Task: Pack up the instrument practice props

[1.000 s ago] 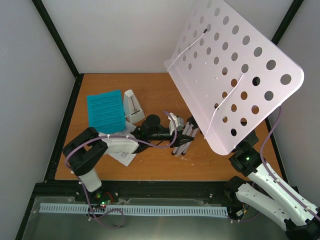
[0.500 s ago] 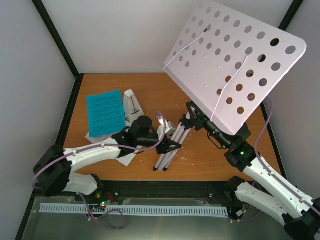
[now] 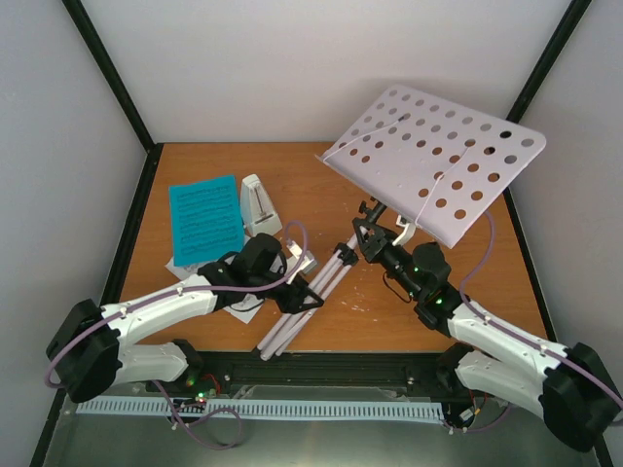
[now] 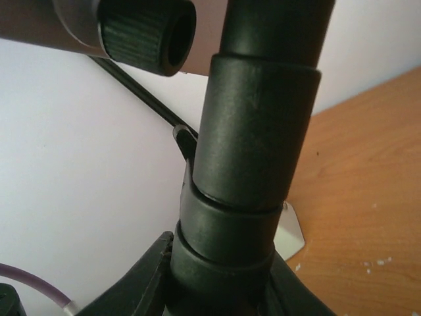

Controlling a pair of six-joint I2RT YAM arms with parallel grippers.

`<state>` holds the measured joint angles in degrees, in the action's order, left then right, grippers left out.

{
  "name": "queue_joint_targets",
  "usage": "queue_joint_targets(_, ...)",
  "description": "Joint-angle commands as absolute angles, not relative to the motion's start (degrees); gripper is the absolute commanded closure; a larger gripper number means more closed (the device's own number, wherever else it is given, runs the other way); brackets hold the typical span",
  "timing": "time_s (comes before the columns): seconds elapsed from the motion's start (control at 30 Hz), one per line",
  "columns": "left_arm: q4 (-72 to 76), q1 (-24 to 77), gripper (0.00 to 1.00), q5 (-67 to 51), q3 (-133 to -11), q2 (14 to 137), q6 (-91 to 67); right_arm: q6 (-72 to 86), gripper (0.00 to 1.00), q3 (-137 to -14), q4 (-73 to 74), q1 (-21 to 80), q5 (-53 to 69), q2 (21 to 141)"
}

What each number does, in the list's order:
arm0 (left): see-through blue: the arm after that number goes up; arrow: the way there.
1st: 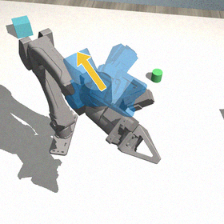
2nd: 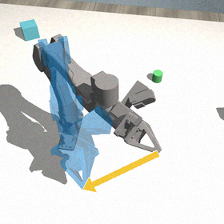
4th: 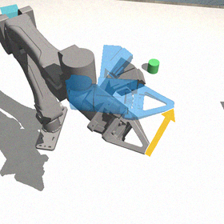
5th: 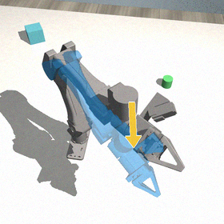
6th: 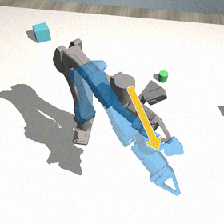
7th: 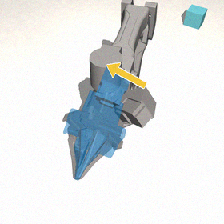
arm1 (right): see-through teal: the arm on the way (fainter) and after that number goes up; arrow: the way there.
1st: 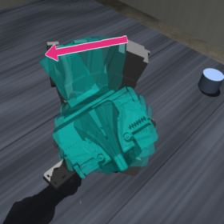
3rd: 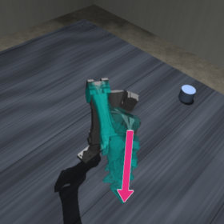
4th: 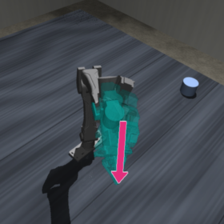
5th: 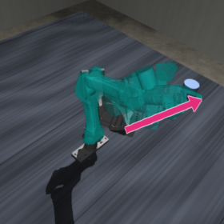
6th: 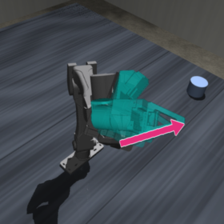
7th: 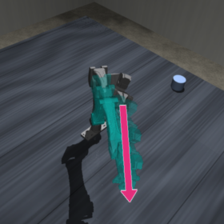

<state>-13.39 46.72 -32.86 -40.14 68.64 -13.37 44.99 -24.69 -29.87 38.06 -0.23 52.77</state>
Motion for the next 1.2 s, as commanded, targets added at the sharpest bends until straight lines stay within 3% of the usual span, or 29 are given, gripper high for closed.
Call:
queue_joint_targets(0.0,-3.1,41.6,1.00,-34.0,-42.5,64.2,-16.2,37.3,0.97,-19.8,-36.6,38.2,-4.7,57.9)
queue_joint_targets(0.37,-7.1,40.8,1.00,-30.1,-44.0,70.2,-14.9,43.1,0.97,-14.8,-52.3,38.2,-4.4,76.3)
queue_joint_targets(0.73,-4.2,33.2,1.00,-32.7,-41.4,75.5,-14.9,43.7,0.83,-14.4,-61.0,38.1,-3.4,89.6)
queue_joint_targets(1.17,-2.0,32.7,1.00,-36.0,-40.3,78.3,-13.1,46.4,0.58,-14.3,-70.9,37.1,-1.1,102.2)
